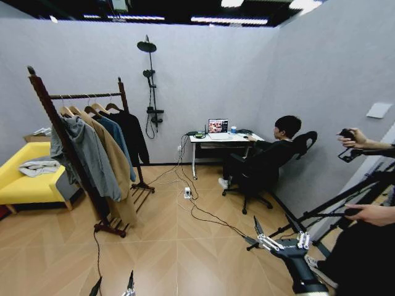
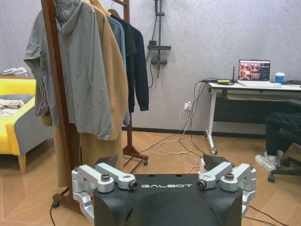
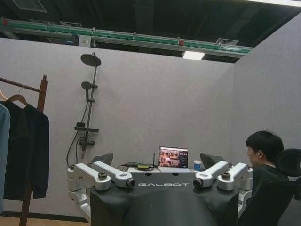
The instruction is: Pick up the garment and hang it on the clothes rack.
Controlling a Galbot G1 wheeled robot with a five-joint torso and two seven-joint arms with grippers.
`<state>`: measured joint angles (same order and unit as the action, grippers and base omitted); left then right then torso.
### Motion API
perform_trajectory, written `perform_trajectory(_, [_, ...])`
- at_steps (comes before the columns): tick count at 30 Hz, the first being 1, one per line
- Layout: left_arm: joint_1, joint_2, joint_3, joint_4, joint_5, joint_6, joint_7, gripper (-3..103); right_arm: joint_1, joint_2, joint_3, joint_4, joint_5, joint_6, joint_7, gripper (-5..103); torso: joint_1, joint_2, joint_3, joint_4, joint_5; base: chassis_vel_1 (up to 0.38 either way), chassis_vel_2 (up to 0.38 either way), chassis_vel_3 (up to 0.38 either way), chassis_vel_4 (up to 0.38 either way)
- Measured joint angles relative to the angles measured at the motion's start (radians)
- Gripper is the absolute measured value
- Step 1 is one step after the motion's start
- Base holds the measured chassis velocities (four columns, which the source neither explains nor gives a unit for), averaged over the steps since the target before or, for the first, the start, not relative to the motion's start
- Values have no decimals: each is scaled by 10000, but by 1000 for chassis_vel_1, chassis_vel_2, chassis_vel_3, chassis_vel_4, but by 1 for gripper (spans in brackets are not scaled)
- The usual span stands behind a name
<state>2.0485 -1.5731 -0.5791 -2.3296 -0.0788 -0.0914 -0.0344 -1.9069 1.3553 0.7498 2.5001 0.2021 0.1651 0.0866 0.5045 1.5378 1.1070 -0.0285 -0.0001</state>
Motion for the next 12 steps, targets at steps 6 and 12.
perform_trajectory(6, [0,0,0,0,0,0,0,100,-2,0,0,0,0,0,0,100,-8,7,-3,-1,0,37,-47,-47,44])
perform_trajectory(12, [0,0,0,0,0,0,0,100,-1,-1,0,-1,0,0,0,100,-1,2,0,2,1,0,0,0,0])
